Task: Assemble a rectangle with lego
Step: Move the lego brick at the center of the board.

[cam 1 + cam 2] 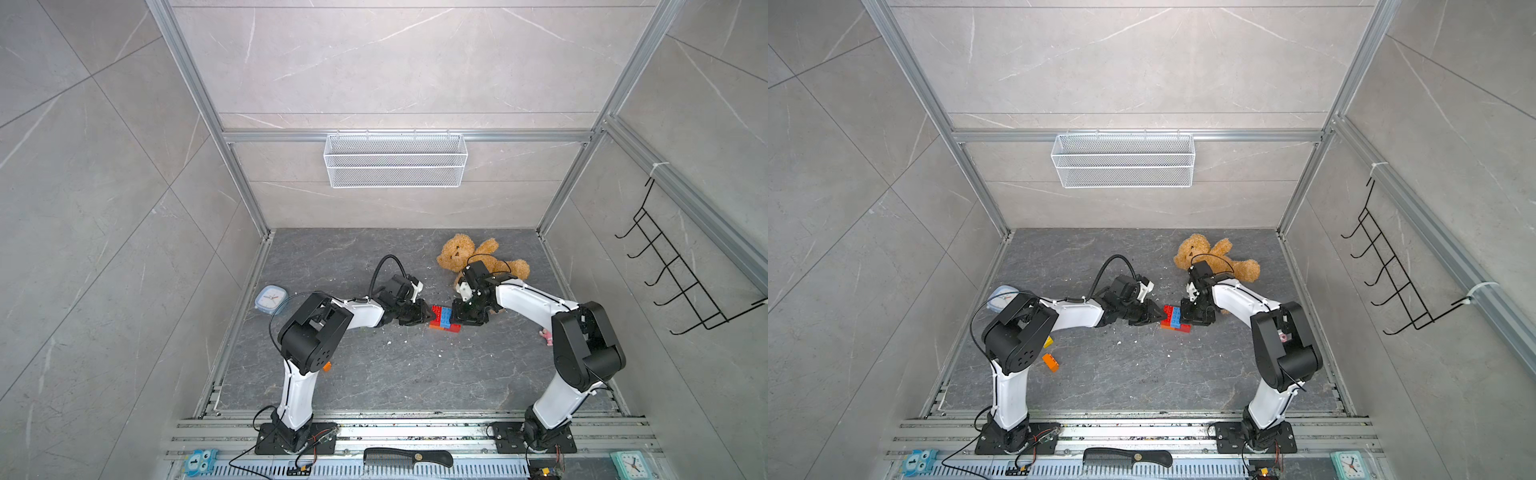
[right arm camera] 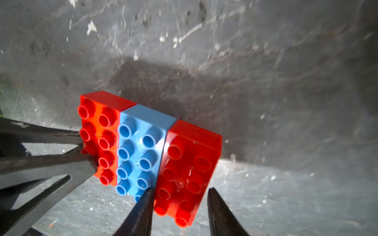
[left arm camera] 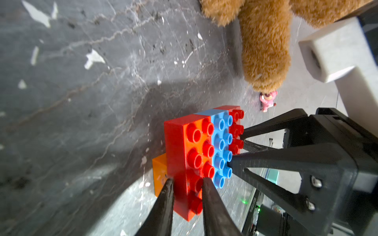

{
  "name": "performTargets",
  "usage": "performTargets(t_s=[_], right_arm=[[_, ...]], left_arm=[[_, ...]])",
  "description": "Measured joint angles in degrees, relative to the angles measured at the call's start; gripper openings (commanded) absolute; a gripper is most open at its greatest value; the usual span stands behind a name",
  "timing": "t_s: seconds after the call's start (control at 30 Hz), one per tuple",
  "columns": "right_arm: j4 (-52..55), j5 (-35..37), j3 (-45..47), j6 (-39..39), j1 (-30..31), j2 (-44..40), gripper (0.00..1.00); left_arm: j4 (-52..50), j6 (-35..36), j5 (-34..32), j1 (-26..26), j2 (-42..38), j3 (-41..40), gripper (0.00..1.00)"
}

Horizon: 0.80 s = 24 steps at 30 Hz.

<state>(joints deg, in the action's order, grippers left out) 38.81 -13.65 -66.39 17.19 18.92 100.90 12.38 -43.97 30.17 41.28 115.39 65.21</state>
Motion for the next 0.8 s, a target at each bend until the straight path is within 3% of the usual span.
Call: performTargets(t_s=[0.3,0.8], right_arm=[[2.64,2.58,-4.94,-5.92,-2.29,3.23,0.49],[6.73,3.80,-8.81,-8.48,-2.12,3.34,0.64]], left_arm=[[0.94,-0.90,-0.17,0.02,4.28,5.46,0.27],[0.96,-1.68,0.61,1.05,4.48,5.68,0.32]])
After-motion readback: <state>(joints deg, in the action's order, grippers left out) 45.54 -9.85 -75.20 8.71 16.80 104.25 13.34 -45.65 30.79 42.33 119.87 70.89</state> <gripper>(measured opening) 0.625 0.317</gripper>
